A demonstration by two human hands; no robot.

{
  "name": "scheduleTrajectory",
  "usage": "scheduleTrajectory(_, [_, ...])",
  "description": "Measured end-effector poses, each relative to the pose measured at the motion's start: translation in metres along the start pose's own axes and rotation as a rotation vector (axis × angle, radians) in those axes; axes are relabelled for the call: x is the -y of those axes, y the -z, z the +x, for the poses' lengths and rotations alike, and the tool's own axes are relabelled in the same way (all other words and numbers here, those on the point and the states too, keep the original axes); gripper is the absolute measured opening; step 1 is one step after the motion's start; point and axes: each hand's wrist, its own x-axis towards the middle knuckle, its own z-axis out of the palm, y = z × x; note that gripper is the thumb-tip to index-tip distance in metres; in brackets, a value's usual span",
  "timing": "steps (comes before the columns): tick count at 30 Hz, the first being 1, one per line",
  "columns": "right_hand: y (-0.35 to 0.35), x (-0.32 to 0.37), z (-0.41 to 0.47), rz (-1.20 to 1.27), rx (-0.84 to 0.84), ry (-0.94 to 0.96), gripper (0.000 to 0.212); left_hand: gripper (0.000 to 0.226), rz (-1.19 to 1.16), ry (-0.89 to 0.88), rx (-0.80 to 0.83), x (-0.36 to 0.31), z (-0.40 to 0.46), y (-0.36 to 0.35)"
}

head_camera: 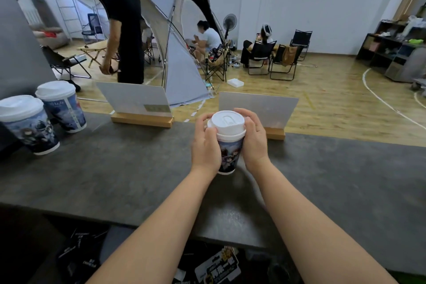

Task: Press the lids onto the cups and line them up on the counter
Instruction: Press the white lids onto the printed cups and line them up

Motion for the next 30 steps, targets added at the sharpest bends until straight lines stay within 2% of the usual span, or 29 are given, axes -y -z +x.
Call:
scheduleTrajectory(2, [0.004,0.006,-0.001,0.028,-0.064,-0.006,0.026,0.035,0.048,-0.011,0.044,-0.001,0.005,0.0])
scheduleTrajectory(7, [-0.002,-0.005,-0.018,0.013,-0.023,-0.03,0.035,0.043,0.167,-0.086,0.026,0.008,0.004,-0.008])
scheduleTrajectory(10, [-0.009,-0.009,-0.023,-0.083,-0.049,0.038,0.041,0.045,0.114,-0.112,-0.046,0.009,-0.006,-0.014])
scheduleTrajectory(15, [-0.009,-0.015,-0.018,-0.109,-0.022,0.109,0.046,0.04,0.013,-0.13,-0.12,0.014,-0.004,-0.022])
scheduleTrajectory(19, [-0.007,-0.011,-0.017,-0.103,0.015,0.116,0.044,0.039,0.047,-0.125,-0.097,0.018,-0.003,-0.02])
scheduleTrajectory(22, [-0.007,-0.012,-0.02,-0.055,0.014,0.069,0.04,0.047,0.062,-0.109,-0.076,0.015,-0.003,-0.016])
scheduleTrajectory(27, [-0.01,-0.02,-0.024,0.082,0.033,-0.106,0.073,0.051,0.086,-0.004,0.056,0.001,-0.01,-0.005])
scheduleTrajectory(30, [-0.037,-0.019,-0.037,0.065,0.013,-0.122,0.086,0.038,0.009,0.054,0.042,-0.005,-0.007,0.02])
